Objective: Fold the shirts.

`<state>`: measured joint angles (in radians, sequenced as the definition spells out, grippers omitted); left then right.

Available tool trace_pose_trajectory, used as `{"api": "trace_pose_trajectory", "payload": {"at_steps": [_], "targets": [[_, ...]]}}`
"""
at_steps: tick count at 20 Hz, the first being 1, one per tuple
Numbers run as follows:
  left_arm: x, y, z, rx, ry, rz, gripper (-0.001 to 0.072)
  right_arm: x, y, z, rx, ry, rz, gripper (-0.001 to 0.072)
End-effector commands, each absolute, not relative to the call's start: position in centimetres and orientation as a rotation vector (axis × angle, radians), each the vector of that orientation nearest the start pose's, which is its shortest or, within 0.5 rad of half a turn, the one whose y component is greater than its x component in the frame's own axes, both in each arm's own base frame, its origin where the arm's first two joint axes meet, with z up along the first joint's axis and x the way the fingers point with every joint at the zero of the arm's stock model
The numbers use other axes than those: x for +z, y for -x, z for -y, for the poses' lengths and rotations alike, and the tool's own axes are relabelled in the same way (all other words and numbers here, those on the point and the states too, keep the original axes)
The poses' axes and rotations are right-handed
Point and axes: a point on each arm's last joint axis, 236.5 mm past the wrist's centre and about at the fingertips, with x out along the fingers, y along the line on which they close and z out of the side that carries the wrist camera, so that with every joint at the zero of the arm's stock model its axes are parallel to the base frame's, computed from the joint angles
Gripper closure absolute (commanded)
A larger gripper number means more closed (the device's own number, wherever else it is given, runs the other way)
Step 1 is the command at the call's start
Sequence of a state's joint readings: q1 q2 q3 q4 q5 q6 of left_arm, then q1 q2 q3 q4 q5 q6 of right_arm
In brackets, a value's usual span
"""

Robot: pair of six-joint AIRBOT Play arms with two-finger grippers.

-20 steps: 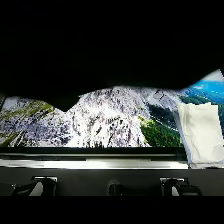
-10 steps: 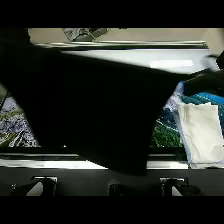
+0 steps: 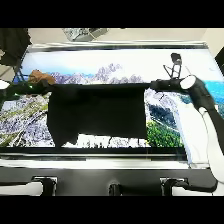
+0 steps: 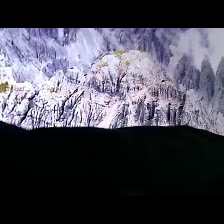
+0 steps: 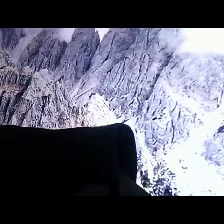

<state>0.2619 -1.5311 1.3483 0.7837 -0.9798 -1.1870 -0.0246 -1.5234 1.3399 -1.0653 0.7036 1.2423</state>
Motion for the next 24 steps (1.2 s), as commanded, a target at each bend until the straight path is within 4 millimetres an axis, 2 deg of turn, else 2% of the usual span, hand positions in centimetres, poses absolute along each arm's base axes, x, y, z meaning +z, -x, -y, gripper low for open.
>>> {"api": "trace_pose_trajectory", "payload": {"at_steps": [1, 3, 4, 5, 6, 8, 9, 11, 12, 13, 14, 16, 20, 24], "targets": [[-1.2, -50.0, 2.4, -0.325, 0.627, -1.034, 0.0675, -1.0, -53.9, -8.7, 0.265, -0.295, -0.879, 0.0665], [-1.6, -49.5, 2.7, -0.340, 0.634, -1.060, 0.0660, -1.0, -54.2, -9.0, 0.266, -0.293, -0.871, 0.0663], [-1.0, -49.4, 2.5, -0.352, 0.633, -1.062, 0.0539, -0.2, -54.2, -8.8, 0.268, -0.291, -0.861, 0.0571], [0.1, -49.3, 2.2, -0.373, 0.632, -1.063, 0.0359, 1.2, -54.1, -8.2, 0.277, -0.285, -0.853, 0.0303], [1.5, -49.1, 1.3, -0.387, 0.635, -1.069, 0.0306, 2.9, -53.7, -7.4, 0.296, -0.263, -0.848, 0.0076], [3.2, -47.3, -2.2, -0.350, 0.627, -1.140, 0.0306, 6.3, -51.7, -4.6, 0.344, -0.196, -0.860, 0.0053], [2.8, -45.5, -4.6, -0.296, 0.597, -1.205, 0.0310, 7.5, -50.3, -3.0, 0.350, -0.189, -0.880, 0.0053], [-0.2, -40.7, -8.9, -0.131, 0.586, -1.391, 0.0324, 7.5, -46.3, -0.6, 0.379, -0.151, -0.994, 0.0055], [-1.9, -38.2, -9.8, -0.094, 0.599, -1.479, 0.0324, 6.6, -44.2, 0.3, 0.384, -0.125, -1.079, 0.0062], [-3.4, -36.4, -9.7, -0.084, 0.640, -1.530, 0.0323, 5.4, -42.0, 1.2, 0.387, -0.080, -1.179, 0.0116], [-4.8, -35.1, -9.2, -0.089, 0.682, -1.568, 0.0322, 4.5, -40.4, 1.8, 0.382, -0.041, -1.258, 0.0118], [-7.2, -33.1, -8.2, -0.115, 0.700, -1.617, 0.0321, 3.5, -38.9, 1.8, 0.402, -0.022, -1.322, 0.0117], [-9.8, -32.2, -7.3, -0.139, 0.682, -1.623, 0.0322, 2.5, -38.5, 1.4, 0.415, -0.039, -1.337, 0.0117], [-10.8, -34.1, -7.4, -0.122, 0.638, -1.562, 0.0324, 2.5, -38.6, 1.5, 0.416, -0.033, -1.335, 0.0117]]}}
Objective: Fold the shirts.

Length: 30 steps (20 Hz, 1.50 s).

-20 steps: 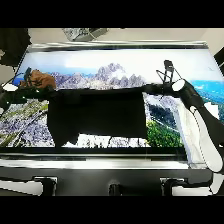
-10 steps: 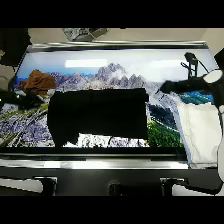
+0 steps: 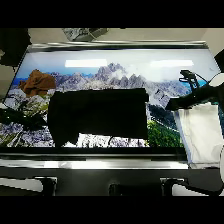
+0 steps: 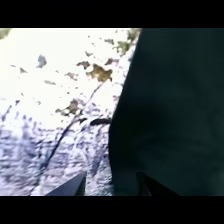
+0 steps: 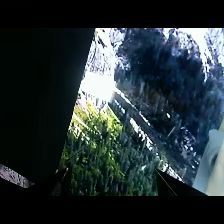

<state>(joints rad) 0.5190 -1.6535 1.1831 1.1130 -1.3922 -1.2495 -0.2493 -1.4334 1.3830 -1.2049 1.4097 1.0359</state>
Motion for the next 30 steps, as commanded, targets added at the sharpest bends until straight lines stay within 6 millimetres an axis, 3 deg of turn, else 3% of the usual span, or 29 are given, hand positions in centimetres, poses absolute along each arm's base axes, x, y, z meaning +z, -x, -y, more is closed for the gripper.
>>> {"api": "trace_pose_trajectory", "payload": {"at_steps": [1, 4, 5, 8, 9, 11, 13, 15, 18, 20, 21, 23, 29, 30], "targets": [[-10.8, -34.7, -7.2, -0.124, 0.637, -1.538, 0.0324, 2.5, -38.4, 1.4, 0.422, -0.030, -1.342, 0.0117], [-10.6, -36.4, -6.3, -0.145, 0.640, -1.481, 0.0361, 2.0, -37.5, 1.2, 0.445, -0.032, -1.373, 0.0114], [-10.6, -36.6, -6.0, -0.148, 0.630, -1.480, 0.0471, 1.6, -37.0, 1.0, 0.451, -0.040, -1.391, 0.0115], [-10.7, -36.6, -5.7, -0.156, 0.622, -1.483, 0.0675, -1.2, -33.7, -0.7, 0.509, -0.066, -1.506, 0.0112], [-10.6, -36.6, -5.6, -0.158, 0.622, -1.485, 0.0675, -2.5, -32.2, -2.2, 0.543, -0.076, -1.545, 0.0109], [-10.5, -36.4, -5.4, -0.166, 0.625, -1.494, 0.0675, -5.2, -29.9, -6.0, 0.629, -0.104, -1.577, 0.0032], [-10.3, -35.9, -5.1, -0.184, 0.629, -1.514, 0.0675, -8.0, -28.7, -8.0, 0.627, -0.167, -1.580, 0.0033], [-10.1, -35.7, -4.9, -0.191, 0.631, -1.520, 0.0675, -9.3, -28.2, -9.6, 0.617, -0.283, -1.568, 0.0047], [-9.6, -36.3, -4.2, -0.209, 0.668, -1.493, 0.0675, -10.5, -28.2, -10.2, 0.570, -0.362, -1.564, 0.0063], [-9.4, -36.5, -4.0, -0.214, 0.678, -1.486, 0.0675, -11.1, -29.0, -9.9, 0.503, -0.391, -1.545, 0.0198], [-9.3, -36.5, -4.1, -0.213, 0.677, -1.484, 0.0675, -11.2, -29.6, -9.8, 0.472, -0.411, -1.529, 0.0224], [-9.3, -36.5, -4.1, -0.213, 0.677, -1.484, 0.0675, -11.0, -30.0, -10.0, 0.450, -0.451, -1.523, 0.0224], [-9.2, -36.2, -3.8, -0.223, 0.682, -1.497, 0.0676, -11.1, -28.6, -11.1, 0.497, -0.404, -1.571, 0.0229], [-9.1, -36.1, -3.8, -0.228, 0.683, -1.501, 0.0675, -11.3, -28.6, -11.7, 0.504, -0.373, -1.567, 0.0299]]}}
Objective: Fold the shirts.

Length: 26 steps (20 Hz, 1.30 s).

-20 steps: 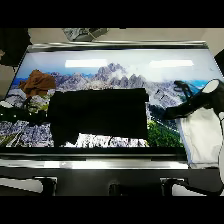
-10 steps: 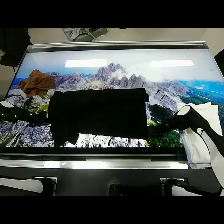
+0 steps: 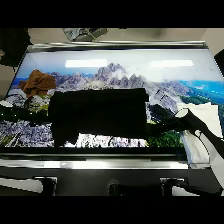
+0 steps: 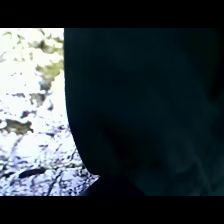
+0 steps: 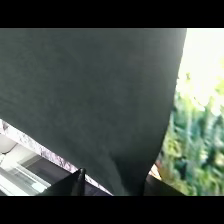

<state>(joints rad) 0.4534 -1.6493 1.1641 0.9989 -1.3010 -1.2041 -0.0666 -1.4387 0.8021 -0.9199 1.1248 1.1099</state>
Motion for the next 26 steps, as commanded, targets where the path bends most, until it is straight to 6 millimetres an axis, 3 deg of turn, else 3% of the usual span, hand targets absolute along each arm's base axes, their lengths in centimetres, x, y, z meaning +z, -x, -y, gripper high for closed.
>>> {"api": "trace_pose_trajectory", "payload": {"at_steps": [1, 2, 5, 6, 8, 10, 11, 12, 13, 14, 15, 16, 17, 18, 20, 23, 26], "targets": [[-9.0, -36.0, -3.7, -0.232, 0.684, -1.505, 0.0676, -11.8, -28.7, -12.3, 0.501, -0.350, -1.570, 0.0424], [-8.9, -35.9, -3.6, -0.240, 0.686, -1.513, 0.0676, -12.2, -28.8, -12.7, 0.496, -0.337, -1.568, 0.0632], [-6.9, -36.8, -3.8, -0.255, 0.660, -1.477, 0.0679, -10.8, -30.6, -12.4, 0.545, -0.234, -1.495, 0.0667], [-5.1, -38.0, -4.1, -0.258, 0.642, -1.420, 0.0679, -9.2, -32.0, -11.8, 0.564, -0.155, -1.447, 0.0668], [1.6, -41.6, -4.5, -0.270, 0.599, -1.225, 0.0679, -3.5, -36.5, -9.0, 0.523, 0.066, -1.281, 0.0668], [12.7, -45.0, -4.4, -0.262, 0.545, -0.932, 0.0679, 7.2, -42.0, -5.0, 0.386, 0.318, -1.001, 0.0668], [20.1, -45.8, -3.9, -0.259, 0.494, -0.747, 0.0679, 14.9, -44.0, -2.7, 0.278, 0.437, -0.817, 0.0667], [27.9, -45.2, -3.2, -0.256, 0.428, -0.555, 0.0678, 23.3, -44.4, -0.7, 0.166, 0.528, -0.629, 0.0667], [35.1, -43.5, -2.5, -0.249, 0.358, -0.378, 0.0678, 30.9, -43.4, 0.8, 0.068, 0.587, -0.463, 0.0667], [42.2, -40.6, -1.5, -0.239, 0.283, -0.196, 0.0678, 38.0, -40.9, 1.9, -0.019, 0.608, -0.308, 0.0667], [47.5, -37.3, -0.6, -0.229, 0.227, -0.050, 0.0678, 42.7, -38.1, 2.5, -0.071, 0.607, -0.206, 0.0667], [51.5, -34.0, 0.2, -0.217, 0.185, 0.070, 0.0678, 46.2, -35.1, 2.6, -0.098, 0.598, -0.126, 0.0667], [54.4, -30.6, 1.3, -0.209, 0.150, 0.161, 0.0678, 48.2, -32.8, 2.7, -0.112, 0.590, -0.072, 0.0667], [55.9, -27.9, 2.3, -0.209, 0.124, 0.216, 0.0678, 49.4, -30.8, 2.7, -0.123, 0.581, -0.037, 0.0667], [57.3, -24.2, 3.7, -0.206, 0.086, 0.269, 0.0678, 50.3, -27.8, 2.9, -0.134, 0.566, -0.015, 0.0667], [57.9, -21.9, 4.1, -0.182, 0.087, 0.294, 0.0678, 50.4, -25.3, 3.1, -0.138, 0.551, -0.018, 0.0666], [57.3, -21.8, 4.1, -0.179, 0.083, 0.268, 0.0678, 49.7, -24.5, 3.3, -0.134, 0.542, -0.049, 0.0667]]}}
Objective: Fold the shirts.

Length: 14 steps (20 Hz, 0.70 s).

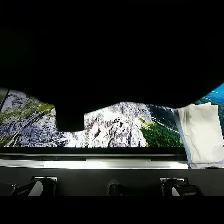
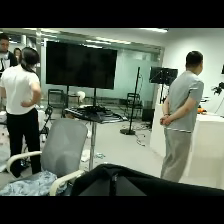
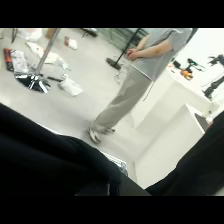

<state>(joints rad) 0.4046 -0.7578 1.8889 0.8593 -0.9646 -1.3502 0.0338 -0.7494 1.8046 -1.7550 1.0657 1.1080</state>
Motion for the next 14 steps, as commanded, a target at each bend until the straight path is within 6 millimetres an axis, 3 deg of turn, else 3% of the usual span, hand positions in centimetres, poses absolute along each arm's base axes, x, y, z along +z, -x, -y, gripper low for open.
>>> {"api": "trace_pose_trajectory", "payload": {"at_steps": [1, 4, 6, 7, 9, 11, 14], "targets": [[57.2, -21.9, 4.1, -0.176, 0.080, 0.262, 0.0678, 49.2, -24.5, 3.3, -0.131, 0.526, -0.067, 0.0667], [54.7, -24.2, 2.1, -0.112, 0.050, 0.159, 0.0679, 46.0, -26.4, 3.4, -0.109, 0.462, -0.195, 0.0667], [49.9, -28.1, -0.1, -0.076, 0.050, -0.035, 0.0679, 41.0, -29.3, 3.4, -0.073, 0.457, -0.395, 0.0668], [46.6, -30.5, -1.0, -0.082, 0.079, -0.161, 0.0678, 36.8, -31.6, 3.2, -0.034, 0.452, -0.549, 0.0666], [37.5, -36.0, -2.2, -0.134, 0.155, -0.460, 0.0679, 28.5, -36.0, 2.6, 0.037, 0.450, -0.822, 0.0667], [26.9, -41.0, -2.6, -0.183, 0.217, -0.738, 0.0678, 19.1, -40.8, 0.9, 0.147, 0.420, -1.043, 0.0667], [11.1, -46.1, -1.4, -0.239, 0.273, -1.056, 0.0677, 7.7, -47.9, -1.6, 0.238, 0.337, -1.158, 0.0666]]}}
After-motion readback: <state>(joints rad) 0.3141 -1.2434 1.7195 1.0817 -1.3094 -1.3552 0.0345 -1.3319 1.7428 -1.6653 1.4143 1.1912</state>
